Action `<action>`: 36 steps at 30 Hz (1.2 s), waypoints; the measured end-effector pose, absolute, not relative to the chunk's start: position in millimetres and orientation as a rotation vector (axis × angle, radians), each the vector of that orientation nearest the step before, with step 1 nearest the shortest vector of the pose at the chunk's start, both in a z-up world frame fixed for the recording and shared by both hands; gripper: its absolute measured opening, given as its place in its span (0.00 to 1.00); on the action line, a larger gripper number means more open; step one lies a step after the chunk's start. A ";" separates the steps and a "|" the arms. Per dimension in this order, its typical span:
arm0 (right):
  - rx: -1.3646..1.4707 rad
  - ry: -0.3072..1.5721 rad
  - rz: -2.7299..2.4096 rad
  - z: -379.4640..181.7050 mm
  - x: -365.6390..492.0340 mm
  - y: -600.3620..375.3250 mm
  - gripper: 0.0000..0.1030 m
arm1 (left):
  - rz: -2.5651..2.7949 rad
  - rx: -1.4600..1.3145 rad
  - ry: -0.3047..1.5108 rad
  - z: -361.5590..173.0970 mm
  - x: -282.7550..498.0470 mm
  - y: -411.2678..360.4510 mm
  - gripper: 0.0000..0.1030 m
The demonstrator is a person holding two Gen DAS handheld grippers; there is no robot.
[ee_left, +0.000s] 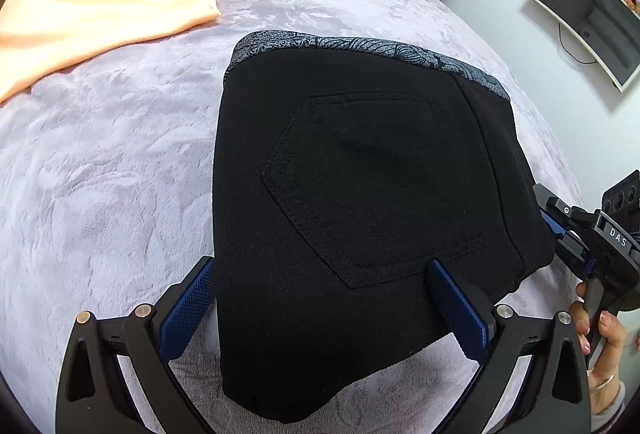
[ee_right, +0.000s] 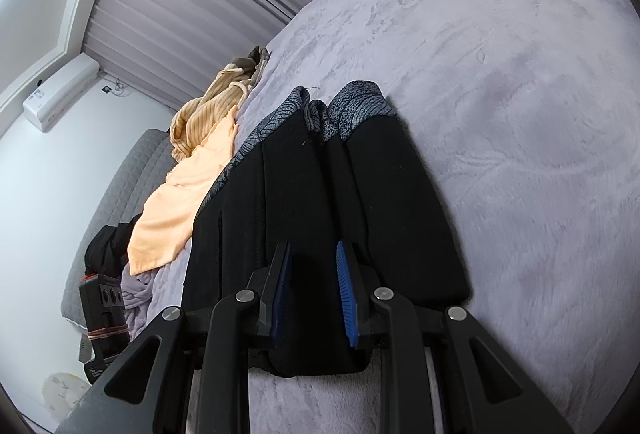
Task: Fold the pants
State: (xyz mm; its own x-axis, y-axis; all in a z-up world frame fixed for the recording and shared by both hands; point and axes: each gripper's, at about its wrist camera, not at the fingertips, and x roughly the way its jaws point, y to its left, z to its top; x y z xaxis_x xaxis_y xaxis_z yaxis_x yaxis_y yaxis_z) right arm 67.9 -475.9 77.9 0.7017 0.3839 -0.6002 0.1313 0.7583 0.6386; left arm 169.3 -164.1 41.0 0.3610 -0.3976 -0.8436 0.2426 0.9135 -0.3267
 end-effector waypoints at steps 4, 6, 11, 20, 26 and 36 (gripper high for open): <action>0.729 0.785 0.156 76.8 63.3 -477.2 0.23 | -0.397 -0.142 1.124 39.4 167.4 -156.6 1.00; 0.742 0.778 0.163 75.4 60.6 -479.9 0.23 | -0.393 -0.128 1.120 40.9 166.5 -157.1 1.00; 0.742 0.759 0.172 78.2 50.7 -482.2 0.26 | -0.379 -0.126 1.118 44.8 167.1 -156.5 1.00; 0.671 0.753 0.171 106.2 33.0 -473.1 0.76 | -0.324 -0.105 1.103 59.4 161.9 -150.4 1.00; 0.616 0.804 0.108 111.6 31.3 -485.0 0.78 | -0.306 -0.079 1.113 67.9 164.5 -145.4 1.00; 0.601 0.872 0.085 104.5 32.4 -497.5 0.78 | -0.294 -0.038 1.111 71.1 169.2 -150.5 1.00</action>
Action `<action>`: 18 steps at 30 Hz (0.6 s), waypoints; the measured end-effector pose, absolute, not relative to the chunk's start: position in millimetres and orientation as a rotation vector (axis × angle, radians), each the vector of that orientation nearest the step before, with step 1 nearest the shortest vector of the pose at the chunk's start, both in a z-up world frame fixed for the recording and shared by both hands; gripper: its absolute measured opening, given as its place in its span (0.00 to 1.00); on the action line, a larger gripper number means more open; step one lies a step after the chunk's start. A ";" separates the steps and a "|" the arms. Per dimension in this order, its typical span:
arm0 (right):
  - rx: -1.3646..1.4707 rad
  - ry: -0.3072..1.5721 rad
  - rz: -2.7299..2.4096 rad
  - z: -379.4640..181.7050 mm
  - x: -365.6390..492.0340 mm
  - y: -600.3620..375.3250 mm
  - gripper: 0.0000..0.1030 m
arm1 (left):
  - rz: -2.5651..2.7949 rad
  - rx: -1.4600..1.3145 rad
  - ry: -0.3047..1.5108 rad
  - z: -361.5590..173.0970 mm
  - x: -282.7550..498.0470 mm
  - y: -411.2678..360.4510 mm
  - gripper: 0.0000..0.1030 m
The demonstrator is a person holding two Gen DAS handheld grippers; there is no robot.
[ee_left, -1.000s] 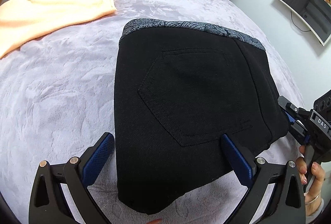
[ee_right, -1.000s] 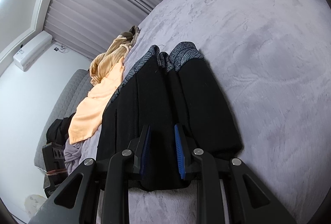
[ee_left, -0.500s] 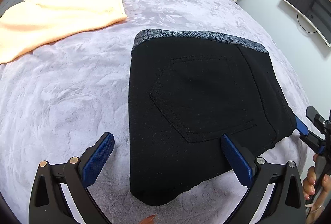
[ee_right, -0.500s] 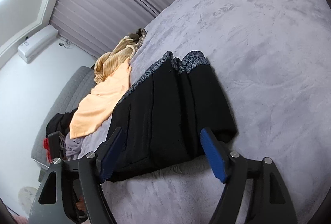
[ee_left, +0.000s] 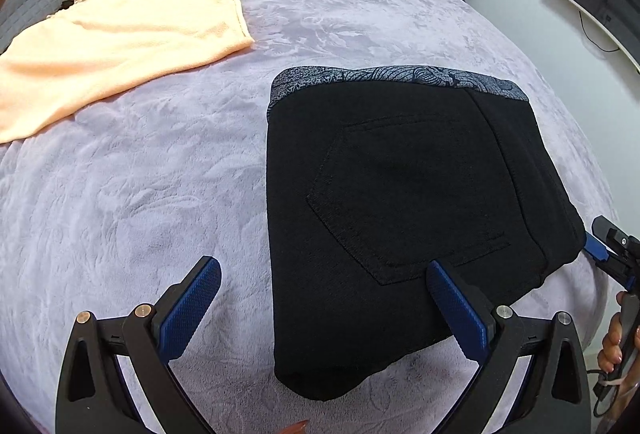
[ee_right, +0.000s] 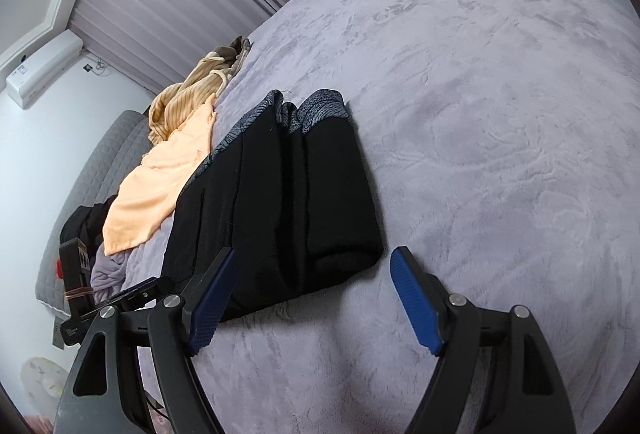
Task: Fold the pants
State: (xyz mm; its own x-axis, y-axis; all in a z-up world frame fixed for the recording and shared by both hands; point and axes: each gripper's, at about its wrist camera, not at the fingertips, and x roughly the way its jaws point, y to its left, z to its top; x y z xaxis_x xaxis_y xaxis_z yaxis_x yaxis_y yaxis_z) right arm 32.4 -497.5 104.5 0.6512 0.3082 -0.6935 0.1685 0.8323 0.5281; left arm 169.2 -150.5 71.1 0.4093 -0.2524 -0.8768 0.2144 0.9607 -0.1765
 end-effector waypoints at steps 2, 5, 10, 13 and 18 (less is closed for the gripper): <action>0.592 0.876 0.086 105.1 35.7 -498.3 0.78 | -0.301 -0.035 1.118 69.6 172.1 -150.8 1.00; 0.589 0.885 0.083 106.9 41.5 -501.7 0.79 | -0.331 -0.063 1.121 74.7 173.1 -144.1 1.00; 0.577 0.904 0.101 110.4 52.5 -505.6 0.79 | -0.370 -0.167 1.145 75.6 193.2 -125.6 1.00; 0.581 0.933 0.133 108.1 65.1 -505.7 0.79 | -0.366 -0.206 1.188 66.9 202.0 -120.1 1.00; 0.575 0.991 0.179 101.6 86.7 -502.9 0.81 | -0.429 -0.254 1.189 67.0 210.6 -118.4 1.00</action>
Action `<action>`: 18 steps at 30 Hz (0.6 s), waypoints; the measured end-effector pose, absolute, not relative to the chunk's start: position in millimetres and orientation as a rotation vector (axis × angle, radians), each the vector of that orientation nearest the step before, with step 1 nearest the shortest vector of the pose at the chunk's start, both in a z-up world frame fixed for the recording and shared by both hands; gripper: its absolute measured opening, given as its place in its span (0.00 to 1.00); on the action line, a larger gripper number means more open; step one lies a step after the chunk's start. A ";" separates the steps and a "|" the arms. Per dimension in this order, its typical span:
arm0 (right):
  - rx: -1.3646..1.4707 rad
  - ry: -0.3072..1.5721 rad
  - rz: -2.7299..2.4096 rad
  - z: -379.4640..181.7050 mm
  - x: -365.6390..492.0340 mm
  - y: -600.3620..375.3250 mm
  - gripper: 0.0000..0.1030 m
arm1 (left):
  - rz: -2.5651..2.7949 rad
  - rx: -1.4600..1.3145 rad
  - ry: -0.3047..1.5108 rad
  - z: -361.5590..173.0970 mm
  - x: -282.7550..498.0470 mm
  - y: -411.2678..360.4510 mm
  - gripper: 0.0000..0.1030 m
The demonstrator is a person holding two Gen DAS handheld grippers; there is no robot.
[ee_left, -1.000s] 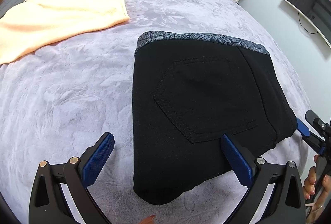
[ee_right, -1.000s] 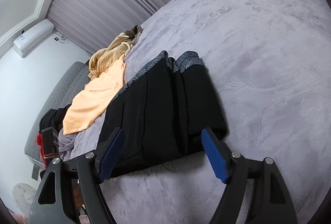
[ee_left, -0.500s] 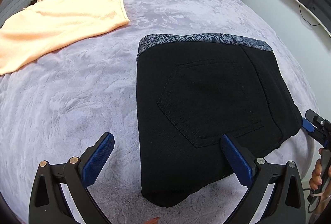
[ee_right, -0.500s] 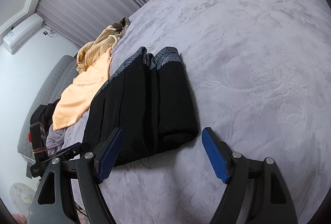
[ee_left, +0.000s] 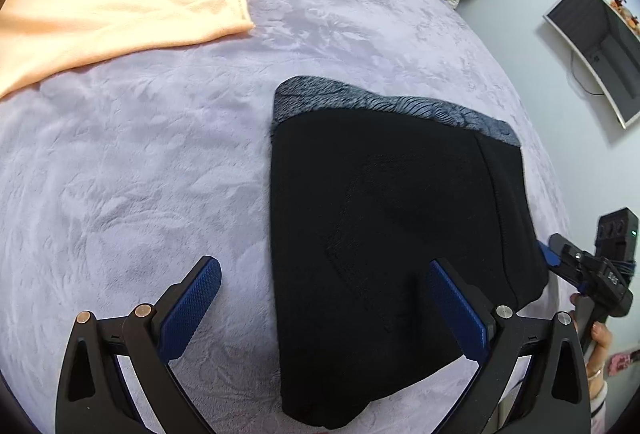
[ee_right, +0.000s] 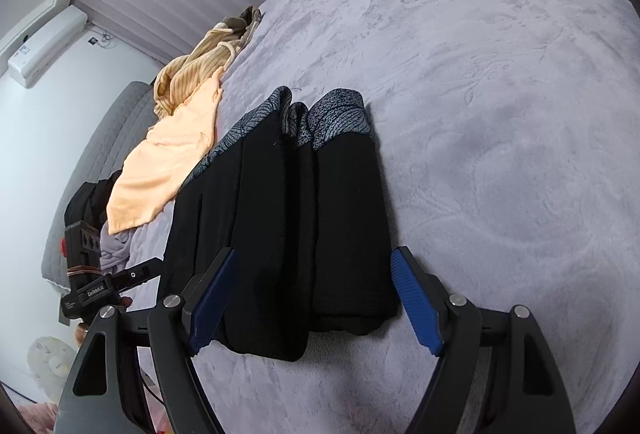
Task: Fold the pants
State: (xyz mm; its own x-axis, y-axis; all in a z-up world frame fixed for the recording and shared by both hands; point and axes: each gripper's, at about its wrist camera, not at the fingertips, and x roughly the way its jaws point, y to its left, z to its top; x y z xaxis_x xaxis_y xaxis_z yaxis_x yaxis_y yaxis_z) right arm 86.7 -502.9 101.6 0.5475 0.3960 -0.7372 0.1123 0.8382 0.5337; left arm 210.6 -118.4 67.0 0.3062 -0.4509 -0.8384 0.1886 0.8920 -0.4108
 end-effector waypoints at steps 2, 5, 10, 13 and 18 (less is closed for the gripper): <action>0.573 1.012 0.200 98.5 94.0 -503.0 0.83 | -0.478 -0.256 1.189 64.9 211.7 -123.2 1.00; 0.604 1.034 0.233 93.2 103.9 -506.9 0.84 | -0.527 -0.270 1.206 63.0 216.5 -129.4 1.00; 0.645 1.066 0.325 86.4 122.8 -509.9 0.86 | -0.543 -0.300 1.247 40.2 237.5 -138.1 1.00; 0.630 1.104 0.378 79.4 136.1 -507.3 0.87 | -0.554 -0.295 1.274 25.8 244.2 -145.2 1.00; 0.581 1.140 0.414 66.4 152.3 -495.2 0.87 | -0.583 -0.294 1.261 22.8 246.0 -145.7 1.00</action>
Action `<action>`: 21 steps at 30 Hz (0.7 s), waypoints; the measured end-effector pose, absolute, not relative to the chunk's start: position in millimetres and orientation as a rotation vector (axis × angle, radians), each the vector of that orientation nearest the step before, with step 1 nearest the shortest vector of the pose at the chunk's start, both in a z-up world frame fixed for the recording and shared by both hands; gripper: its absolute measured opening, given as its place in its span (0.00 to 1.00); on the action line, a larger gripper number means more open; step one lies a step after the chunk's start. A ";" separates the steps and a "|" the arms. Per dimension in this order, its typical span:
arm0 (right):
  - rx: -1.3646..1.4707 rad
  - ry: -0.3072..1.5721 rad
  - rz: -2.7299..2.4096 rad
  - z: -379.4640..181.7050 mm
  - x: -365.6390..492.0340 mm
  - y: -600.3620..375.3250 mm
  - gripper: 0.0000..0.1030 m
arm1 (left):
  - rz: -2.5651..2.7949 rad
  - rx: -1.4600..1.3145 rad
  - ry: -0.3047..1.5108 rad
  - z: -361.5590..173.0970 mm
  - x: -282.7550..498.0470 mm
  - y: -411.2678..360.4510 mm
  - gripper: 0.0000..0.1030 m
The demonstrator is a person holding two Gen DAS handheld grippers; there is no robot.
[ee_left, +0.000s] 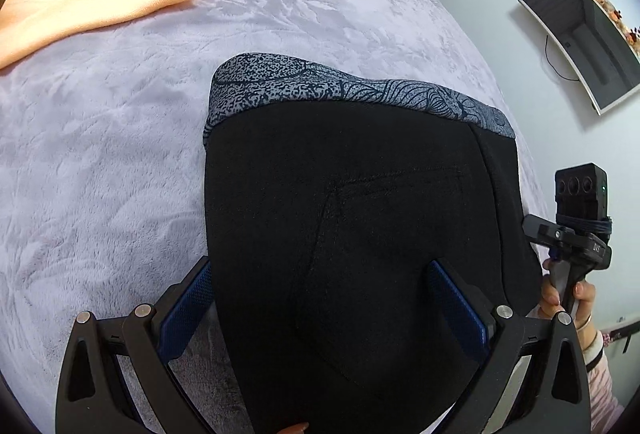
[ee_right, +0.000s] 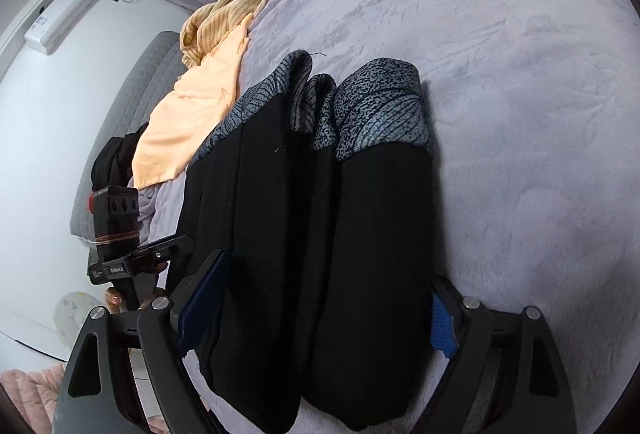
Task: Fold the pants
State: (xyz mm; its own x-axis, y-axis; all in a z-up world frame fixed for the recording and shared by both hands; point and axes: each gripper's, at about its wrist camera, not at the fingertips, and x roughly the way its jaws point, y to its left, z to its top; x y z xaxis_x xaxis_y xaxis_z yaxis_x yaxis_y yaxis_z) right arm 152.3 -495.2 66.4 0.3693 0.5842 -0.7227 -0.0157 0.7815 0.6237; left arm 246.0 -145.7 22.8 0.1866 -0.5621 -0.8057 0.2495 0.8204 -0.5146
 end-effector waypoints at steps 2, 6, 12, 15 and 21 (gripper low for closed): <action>0.607 1.130 0.417 63.1 155.0 -495.7 0.87 | -0.594 -0.293 1.265 22.2 247.3 -146.1 1.00; 0.632 1.124 0.422 58.8 155.0 -499.5 0.87 | -0.596 -0.324 1.292 23.5 248.8 -142.9 1.00; 0.643 1.131 0.436 57.0 156.0 -502.3 0.87 | -0.605 -0.376 1.307 23.0 245.9 -133.2 1.00; 0.656 1.135 0.450 56.2 157.2 -504.2 0.87 | -0.609 -0.373 1.309 26.7 244.5 -131.7 1.00; 0.654 1.137 0.454 56.1 157.1 -504.3 0.88 | -0.604 -0.375 1.309 29.8 240.8 -133.1 1.00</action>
